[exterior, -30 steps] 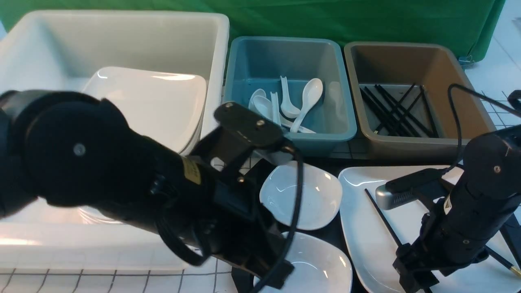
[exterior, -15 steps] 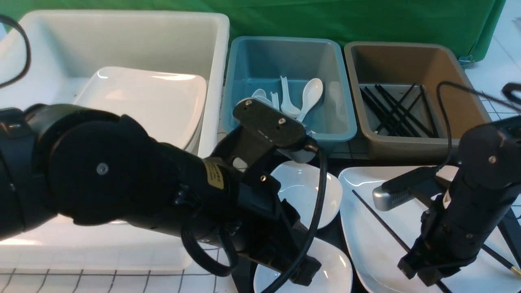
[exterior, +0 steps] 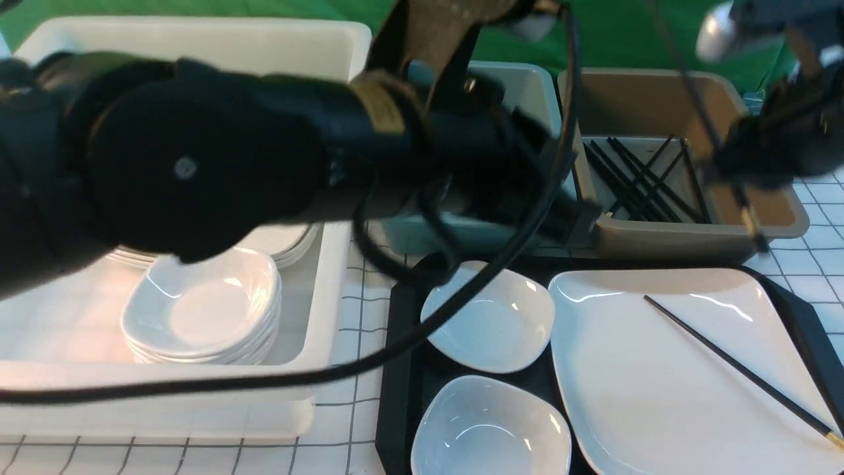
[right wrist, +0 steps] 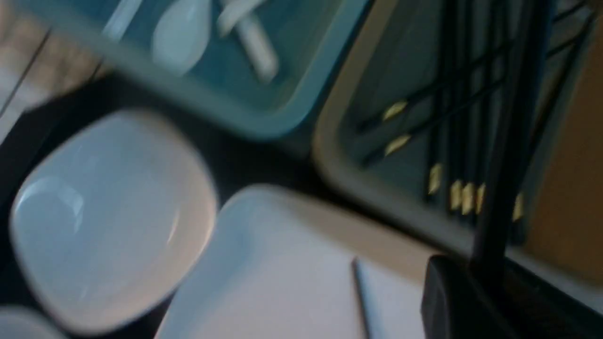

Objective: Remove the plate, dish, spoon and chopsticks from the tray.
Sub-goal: Use the right arm to put a chopstick into the small storage box on the right, then use the right arm to grab a chopstick from the plate

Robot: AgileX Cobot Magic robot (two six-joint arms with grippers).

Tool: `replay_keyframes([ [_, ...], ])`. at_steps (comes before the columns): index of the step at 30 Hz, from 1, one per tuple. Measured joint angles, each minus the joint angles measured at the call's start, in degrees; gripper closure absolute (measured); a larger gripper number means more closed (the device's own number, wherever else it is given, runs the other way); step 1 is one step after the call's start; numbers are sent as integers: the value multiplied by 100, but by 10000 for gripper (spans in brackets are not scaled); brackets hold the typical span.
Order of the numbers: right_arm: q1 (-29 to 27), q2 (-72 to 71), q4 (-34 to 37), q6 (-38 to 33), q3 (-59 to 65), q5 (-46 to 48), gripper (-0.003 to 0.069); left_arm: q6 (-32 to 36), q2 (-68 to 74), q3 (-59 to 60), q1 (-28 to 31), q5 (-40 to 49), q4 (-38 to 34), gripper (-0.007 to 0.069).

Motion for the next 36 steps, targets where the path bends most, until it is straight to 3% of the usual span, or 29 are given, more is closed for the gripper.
replay_keyframes([
  [5, -528, 1271, -36, 5, -1018, -756, 604, 0, 613, -316, 0, -251, 109, 628],
  [12, -721, 2646, -36, 5, -1570, -1342, 579, -12, 991, -350, 0, -26, 126, 628],
  [14, -727, 2948, -36, 5, -1595, -1377, 533, -12, 985, -361, 0, 91, 154, 627],
  [18, -727, 3259, -36, 5, -1595, -1230, 346, -23, 981, -366, 0, 384, 239, 627],
  [19, -727, 3268, -36, 5, -1595, -1211, 346, -23, 981, -366, 0, 384, 239, 627],
  [20, -732, 3267, -36, 5, -1595, -1114, 298, -34, 981, -366, 0, 459, 244, 627],
  [22, -734, 3175, -36, 35, -1606, -366, 227, -51, 981, -371, 0, 643, 250, 627],
  [25, -734, 2905, -36, 41, -1594, 922, 293, -56, 981, -439, 5, 1083, 190, 627],
  [30, -734, 2194, -36, -152, -894, 2144, 561, -58, 981, -528, 5, 2053, 31, 627],
  [33, -734, 1850, -36, -170, -232, 2199, 624, -58, 981, -528, 0, 2724, -68, 627],
  [36, -734, 1564, -36, -170, 355, 1952, 589, -62, 981, -528, 0, 3161, -150, 627],
])
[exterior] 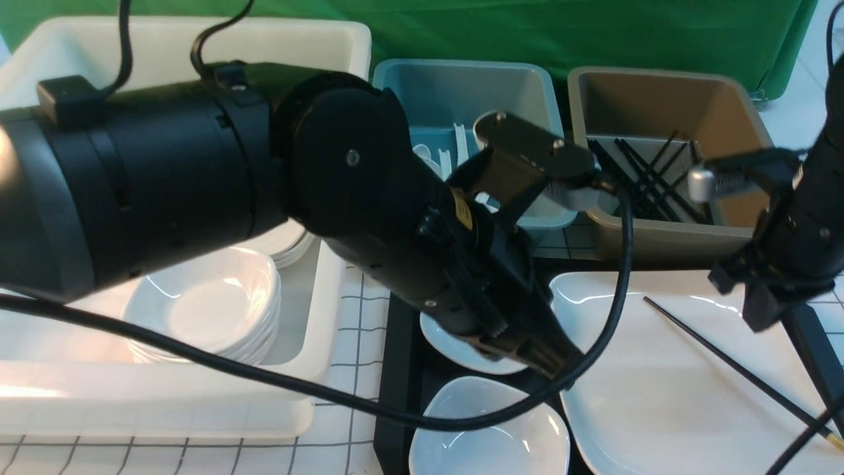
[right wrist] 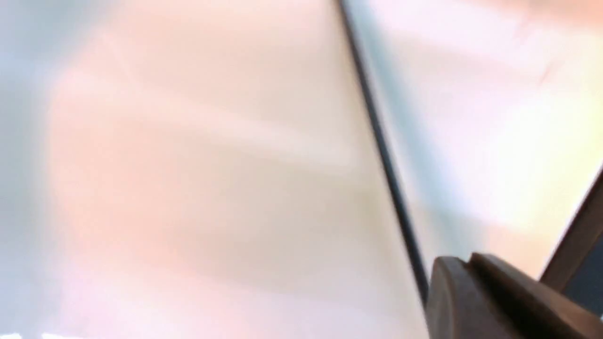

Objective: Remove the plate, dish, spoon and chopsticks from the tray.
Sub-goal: Use the right arm to grab a chopstick from the plate

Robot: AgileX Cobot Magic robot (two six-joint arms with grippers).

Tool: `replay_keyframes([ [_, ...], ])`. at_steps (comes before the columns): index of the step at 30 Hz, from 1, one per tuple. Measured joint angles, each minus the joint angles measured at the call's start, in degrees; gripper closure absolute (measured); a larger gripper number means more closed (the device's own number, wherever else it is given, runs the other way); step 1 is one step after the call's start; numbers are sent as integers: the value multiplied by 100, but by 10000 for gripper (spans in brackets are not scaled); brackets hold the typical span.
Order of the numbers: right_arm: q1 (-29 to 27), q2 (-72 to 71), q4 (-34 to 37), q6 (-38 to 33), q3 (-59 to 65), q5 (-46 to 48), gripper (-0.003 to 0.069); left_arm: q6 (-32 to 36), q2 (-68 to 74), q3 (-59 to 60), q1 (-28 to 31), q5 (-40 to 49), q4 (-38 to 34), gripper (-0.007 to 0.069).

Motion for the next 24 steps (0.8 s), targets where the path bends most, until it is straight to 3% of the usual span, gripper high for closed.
replay_keyframes([
  [8, 0, -378, 0, -24, 602, -348, 280, 0, 0, 0, 0, 104, -22, 627],
  [11, 0, -341, 0, -97, 976, -566, 210, 0, 0, 0, 0, 108, -24, 627],
  [14, 0, -218, 0, -179, 1224, -884, 188, 0, 0, 0, 0, 108, -24, 627],
  [17, 0, -19, 0, -194, 1294, -1019, 191, 0, 0, 0, 0, 108, -29, 627],
  [20, 0, 195, -31, -199, 1300, -1129, 272, 0, 0, 0, 0, 108, -31, 627],
  [24, 0, 195, 0, -263, 1300, -1123, 552, 0, 0, 0, 0, 108, -43, 627],
])
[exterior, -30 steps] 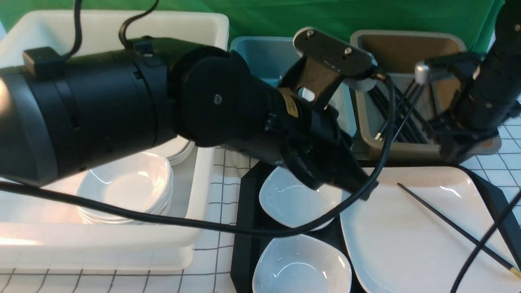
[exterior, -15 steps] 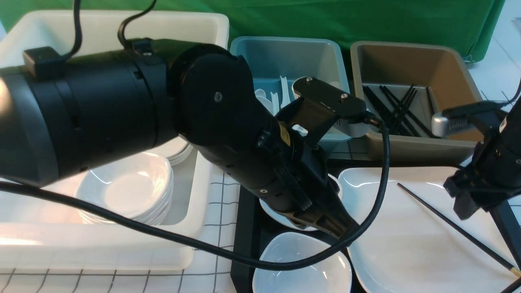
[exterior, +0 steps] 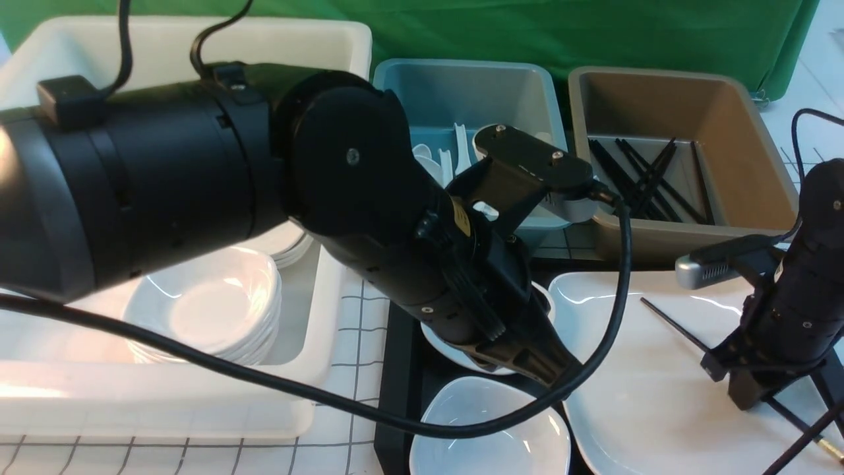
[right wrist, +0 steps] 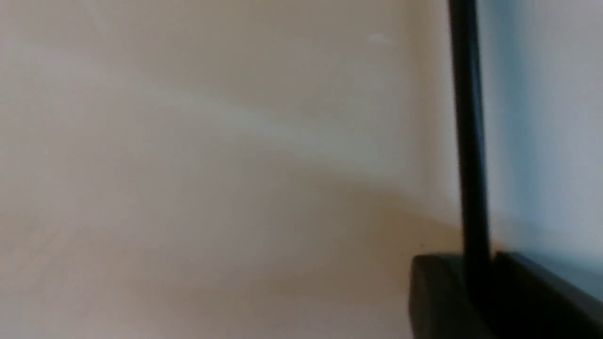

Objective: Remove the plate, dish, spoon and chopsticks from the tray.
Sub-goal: Use the right arm to grab a chopstick from the plate, then use the right arm to put a chopstick into the small storage box on the right

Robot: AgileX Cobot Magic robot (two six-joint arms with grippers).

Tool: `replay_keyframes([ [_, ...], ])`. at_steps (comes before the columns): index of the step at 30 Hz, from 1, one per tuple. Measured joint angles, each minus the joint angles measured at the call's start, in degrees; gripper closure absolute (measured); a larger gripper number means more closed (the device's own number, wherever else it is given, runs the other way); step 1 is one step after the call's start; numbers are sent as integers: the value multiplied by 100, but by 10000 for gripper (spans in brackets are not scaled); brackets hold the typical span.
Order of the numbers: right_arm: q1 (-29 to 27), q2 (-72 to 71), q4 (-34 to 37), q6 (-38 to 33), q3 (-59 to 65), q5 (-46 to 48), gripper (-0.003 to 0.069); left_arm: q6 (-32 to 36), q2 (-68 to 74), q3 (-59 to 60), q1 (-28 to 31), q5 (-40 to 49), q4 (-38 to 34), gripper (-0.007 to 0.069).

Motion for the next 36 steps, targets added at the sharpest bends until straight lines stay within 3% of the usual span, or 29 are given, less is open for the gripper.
replay_keyframes([
  [2, 0, -142, 78, -64, 0, 227, 607, 0, 0, 0, 0, 0, 0, 627],
  [7, 0, -929, 703, -627, -12, 1205, 608, 0, 0, -17, 0, -235, -40, 627],
  [11, 0, -1824, 957, -831, -67, 1132, 608, 0, 0, -179, 0, -923, -156, 627],
  [15, -17, -2295, 969, -890, -398, 398, 608, 0, 0, -268, 0, -2062, -134, 627],
  [16, -68, -2329, 975, -857, -682, -79, 608, 0, 8, -268, 0, -2888, -17, 627],
  [20, -259, -1971, 975, -530, -1175, -1615, 608, 0, 112, -268, 5, -4195, 135, 627],
  [24, -414, -1203, 969, -317, -1598, -2720, 608, 0, 240, -268, 5, -4446, 277, 627],
  [28, -469, -254, 969, -138, -2080, -3215, 604, 0, 362, -268, 5, -4150, 485, 627],
  [32, -469, 525, 974, -3, -2510, -3279, 544, 0, 401, -262, 5, -3723, 586, 627],
  [36, -469, 997, 974, 52, -2765, -3190, 356, 0, 390, -262, 5, -3293, 609, 627],
])
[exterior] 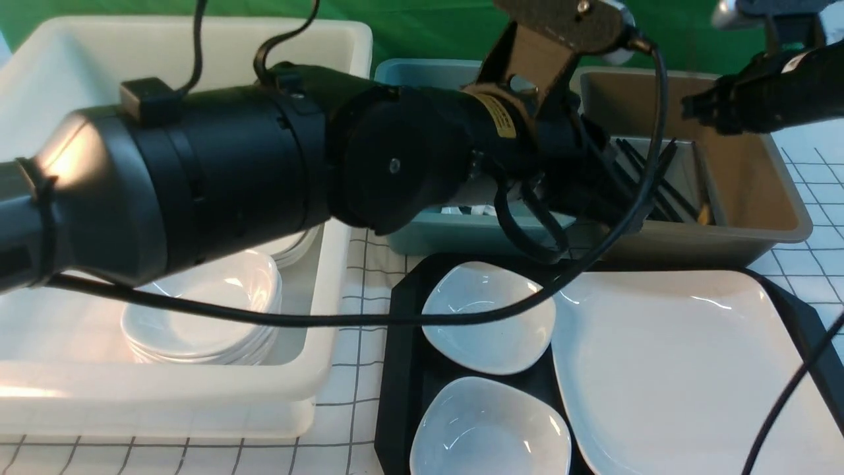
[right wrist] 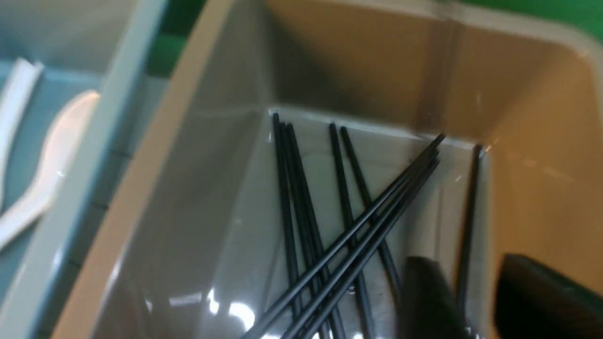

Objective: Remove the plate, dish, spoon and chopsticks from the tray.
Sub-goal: Use the right arm to put a chopstick into the small storage box on the right, then use the left arm to grab a small plate from the dinner plate

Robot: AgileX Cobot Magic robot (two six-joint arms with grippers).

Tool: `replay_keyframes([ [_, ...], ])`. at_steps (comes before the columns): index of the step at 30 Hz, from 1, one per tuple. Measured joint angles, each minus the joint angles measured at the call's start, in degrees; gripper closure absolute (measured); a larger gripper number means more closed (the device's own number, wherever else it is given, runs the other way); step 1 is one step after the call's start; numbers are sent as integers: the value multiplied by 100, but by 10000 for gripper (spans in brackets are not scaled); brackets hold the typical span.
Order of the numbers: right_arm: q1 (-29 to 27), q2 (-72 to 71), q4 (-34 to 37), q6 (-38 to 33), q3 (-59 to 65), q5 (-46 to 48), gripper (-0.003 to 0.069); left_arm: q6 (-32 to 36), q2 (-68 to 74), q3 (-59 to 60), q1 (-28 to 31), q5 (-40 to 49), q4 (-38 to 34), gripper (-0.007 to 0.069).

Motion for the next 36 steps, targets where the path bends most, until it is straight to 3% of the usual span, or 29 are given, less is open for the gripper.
replay_keyframes([
  [2, 0, 33, 0, 54, -45, 173, 316, 0, -13, 0, 0, 160, 0, 627],
  [3, 0, 41, 0, 125, -180, 628, 274, 0, -45, 0, 0, 560, 0, 627],
  [5, 0, -46, 0, 137, -388, 1487, 274, 0, -120, 0, 0, 1104, 0, 627],
  [8, 0, -366, 6, 1, -620, 2783, 370, -37, -227, 0, 0, 2145, 12, 627],
  [12, 43, -1263, 304, -344, -496, 3874, 603, -400, -195, -13, 0, 3888, 12, 627],
  [15, 226, -2047, 648, -598, 1, 4006, 644, -544, 29, -17, 0, 4477, 12, 627],
  [25, 1283, -4623, 982, -906, 2569, 3669, 652, -646, 765, -24, 0, 4228, 440, 583],
  [29, 1554, -5621, 1067, -906, 3459, 3587, 652, -865, 925, -24, 0, 3888, 1050, 450],
  [36, 1645, -6679, 1346, -1354, 4091, 3575, 652, -1079, 1175, -24, 0, 3607, 1264, 202],
])
